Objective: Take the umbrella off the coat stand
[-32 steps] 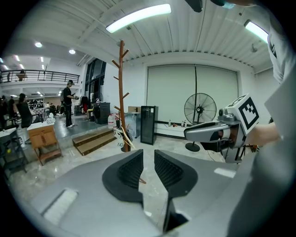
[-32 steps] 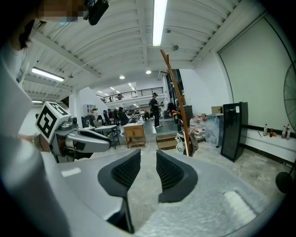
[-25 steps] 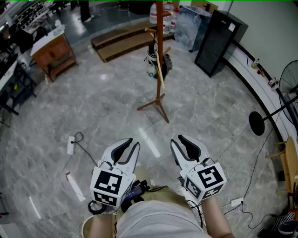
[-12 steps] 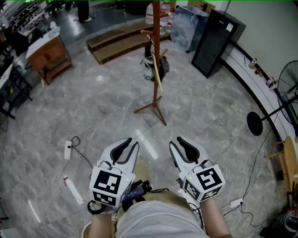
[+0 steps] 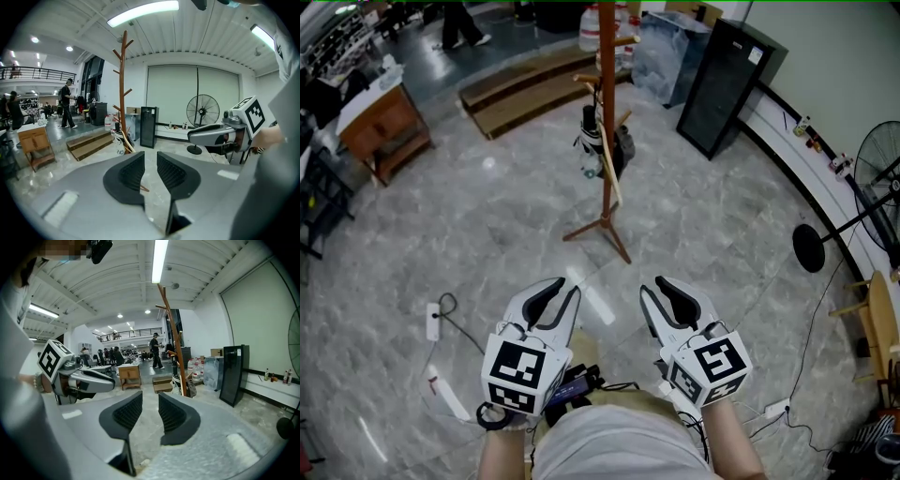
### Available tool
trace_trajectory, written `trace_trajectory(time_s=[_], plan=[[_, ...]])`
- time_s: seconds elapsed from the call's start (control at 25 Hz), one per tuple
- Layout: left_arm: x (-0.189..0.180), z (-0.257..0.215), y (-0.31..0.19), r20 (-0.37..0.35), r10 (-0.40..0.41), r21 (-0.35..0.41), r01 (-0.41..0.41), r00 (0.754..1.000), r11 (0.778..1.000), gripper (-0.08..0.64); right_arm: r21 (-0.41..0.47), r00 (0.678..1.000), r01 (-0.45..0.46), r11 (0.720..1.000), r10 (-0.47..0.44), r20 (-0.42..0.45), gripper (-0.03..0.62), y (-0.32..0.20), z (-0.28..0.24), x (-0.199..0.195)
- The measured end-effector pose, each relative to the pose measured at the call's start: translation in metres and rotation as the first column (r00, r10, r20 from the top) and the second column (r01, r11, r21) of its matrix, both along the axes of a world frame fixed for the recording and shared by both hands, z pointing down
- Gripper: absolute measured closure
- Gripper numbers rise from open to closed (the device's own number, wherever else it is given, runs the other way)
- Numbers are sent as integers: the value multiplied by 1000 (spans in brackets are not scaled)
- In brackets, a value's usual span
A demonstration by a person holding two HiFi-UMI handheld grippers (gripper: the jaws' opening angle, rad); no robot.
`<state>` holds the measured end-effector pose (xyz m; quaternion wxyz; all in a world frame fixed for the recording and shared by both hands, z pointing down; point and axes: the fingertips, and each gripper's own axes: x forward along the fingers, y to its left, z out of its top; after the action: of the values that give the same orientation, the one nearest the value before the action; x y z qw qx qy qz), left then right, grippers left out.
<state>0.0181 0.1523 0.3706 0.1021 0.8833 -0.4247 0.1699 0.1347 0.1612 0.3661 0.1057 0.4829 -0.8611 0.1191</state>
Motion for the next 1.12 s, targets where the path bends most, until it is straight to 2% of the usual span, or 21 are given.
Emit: trace_trajectory(time_s=[0.32,1.12], plan=[[-19,-3,-56,2,-16,-19,16,1000,1000,479,-11,1000,1,1000,-1,4,485,-53,-5,-17],[-50,-17,-195,-2,44,-19,-44,999,999,479,-18,999,-36,999,35,-8,485,-188,-20,-51]])
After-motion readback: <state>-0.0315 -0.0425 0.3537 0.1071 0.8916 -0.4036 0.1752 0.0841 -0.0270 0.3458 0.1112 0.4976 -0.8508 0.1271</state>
